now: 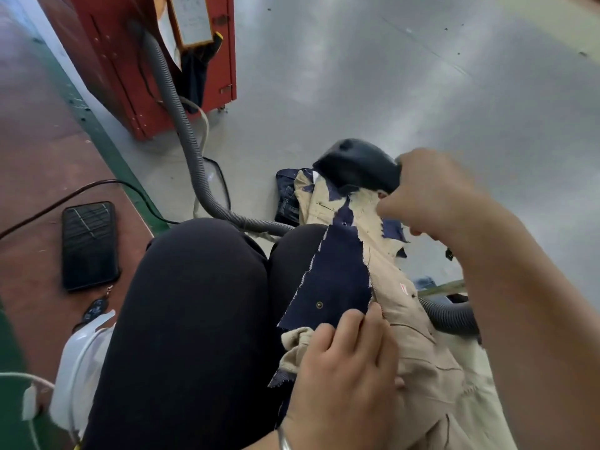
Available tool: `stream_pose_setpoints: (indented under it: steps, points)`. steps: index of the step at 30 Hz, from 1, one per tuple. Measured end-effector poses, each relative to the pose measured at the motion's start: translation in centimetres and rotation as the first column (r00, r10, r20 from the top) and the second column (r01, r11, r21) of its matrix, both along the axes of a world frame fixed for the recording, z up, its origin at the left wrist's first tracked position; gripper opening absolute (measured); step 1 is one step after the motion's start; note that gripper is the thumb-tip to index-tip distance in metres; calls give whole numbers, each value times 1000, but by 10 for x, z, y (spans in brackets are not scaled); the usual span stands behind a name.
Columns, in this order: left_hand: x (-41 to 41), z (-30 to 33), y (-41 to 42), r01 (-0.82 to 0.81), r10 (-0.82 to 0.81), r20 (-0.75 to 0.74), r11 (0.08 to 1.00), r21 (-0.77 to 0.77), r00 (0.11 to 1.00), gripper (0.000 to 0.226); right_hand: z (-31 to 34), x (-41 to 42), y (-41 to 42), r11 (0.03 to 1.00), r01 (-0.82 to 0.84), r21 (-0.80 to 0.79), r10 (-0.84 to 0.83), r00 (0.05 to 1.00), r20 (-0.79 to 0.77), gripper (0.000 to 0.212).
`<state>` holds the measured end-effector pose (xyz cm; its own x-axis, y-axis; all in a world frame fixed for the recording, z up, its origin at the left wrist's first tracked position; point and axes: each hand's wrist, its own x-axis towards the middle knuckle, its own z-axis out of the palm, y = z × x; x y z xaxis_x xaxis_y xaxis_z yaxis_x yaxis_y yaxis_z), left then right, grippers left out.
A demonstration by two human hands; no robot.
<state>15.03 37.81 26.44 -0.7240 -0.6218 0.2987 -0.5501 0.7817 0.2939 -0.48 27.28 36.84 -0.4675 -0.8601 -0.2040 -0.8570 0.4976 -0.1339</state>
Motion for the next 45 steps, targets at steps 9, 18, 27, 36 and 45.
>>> stream_pose_setpoints:
  steps: [9,18,27,36,45]
  points:
    - [25,13,-25,-110,115,-71,991,70,991,21,15,-29,68,969,57,-239,-10,981,196,27]
    - [48,32,-50,-242,231,72,945,219,970,31,14,-35,99,950,113,-292,-37,966,254,27]
    - [83,54,-55,-365,342,129,892,268,931,33,10,-35,108,948,57,-313,24,968,249,35]
    - [54,85,-46,-225,210,127,967,119,969,27,-21,-39,129,907,204,-368,-82,943,323,30]
    - [-35,93,-22,79,-154,227,948,309,962,34,-51,-52,159,791,547,-273,-117,574,810,23]
